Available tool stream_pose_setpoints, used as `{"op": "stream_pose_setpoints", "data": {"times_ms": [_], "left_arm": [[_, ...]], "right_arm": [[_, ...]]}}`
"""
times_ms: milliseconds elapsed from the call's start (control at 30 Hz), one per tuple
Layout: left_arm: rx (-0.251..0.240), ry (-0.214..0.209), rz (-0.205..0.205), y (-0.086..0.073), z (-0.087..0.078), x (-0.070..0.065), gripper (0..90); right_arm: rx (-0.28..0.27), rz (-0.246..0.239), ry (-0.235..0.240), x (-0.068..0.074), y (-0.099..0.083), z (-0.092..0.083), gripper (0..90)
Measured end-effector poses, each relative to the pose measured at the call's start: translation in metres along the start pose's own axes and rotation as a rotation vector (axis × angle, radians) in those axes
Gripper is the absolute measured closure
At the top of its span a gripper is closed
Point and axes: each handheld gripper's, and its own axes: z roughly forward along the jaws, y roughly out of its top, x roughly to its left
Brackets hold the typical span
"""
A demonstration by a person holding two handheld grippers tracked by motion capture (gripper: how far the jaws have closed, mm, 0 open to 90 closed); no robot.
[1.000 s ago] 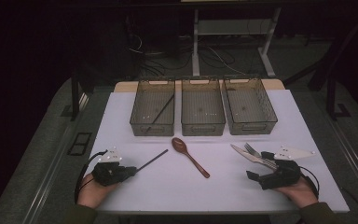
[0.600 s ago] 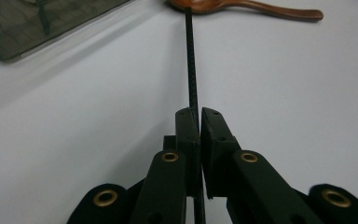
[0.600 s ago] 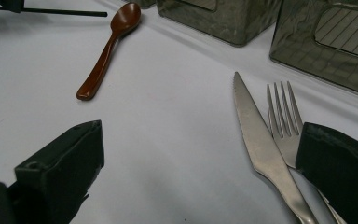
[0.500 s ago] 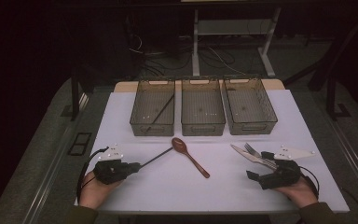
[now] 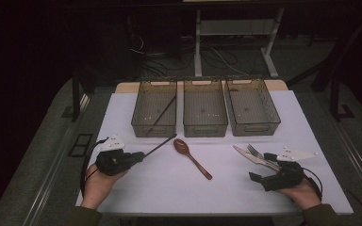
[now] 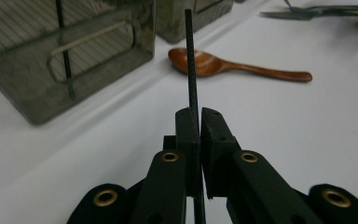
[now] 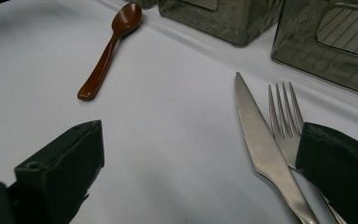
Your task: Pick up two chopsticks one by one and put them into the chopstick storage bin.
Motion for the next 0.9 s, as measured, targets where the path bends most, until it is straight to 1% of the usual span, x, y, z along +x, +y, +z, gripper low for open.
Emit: {"op": "stream_pose_setpoints", "data": {"times_ms": [100,233,300,333,367,667,900], "left_arm": [[-0.014,-0.004,0.003,0.008,0.002,0.0,85.5],[-0.038,0.003,0.0,0.019,0.003,0.003,85.5],[-0.041,0.008,0.004,0.024,0.004,0.004,85.5],[-0.042,0.009,0.008,0.027,0.005,0.006,85.4],[-0.046,0.011,0.001,0.03,0.007,0.007,85.5],[-0.069,0.017,0.012,0.054,0.019,0.018,85.5],[-0.077,0.04,0.012,0.074,0.029,0.03,85.5]], "right_arm": [[-0.001,-0.002,0.002,0.001,0.0,0.0,0.6],[-0.001,0.001,0.001,0.0,0.0,0.001,0.6],[0.0,0.0,0.001,0.0,0.0,0.001,0.6],[0.001,0.0,0.001,0.001,0.0,0.001,0.6],[0.0,-0.001,0.002,0.001,0.0,0.0,0.6],[-0.001,0.001,0.002,0.0,0.0,0.0,0.6],[-0.002,0.003,0.002,0.0,0.0,0.0,0.6]]}}
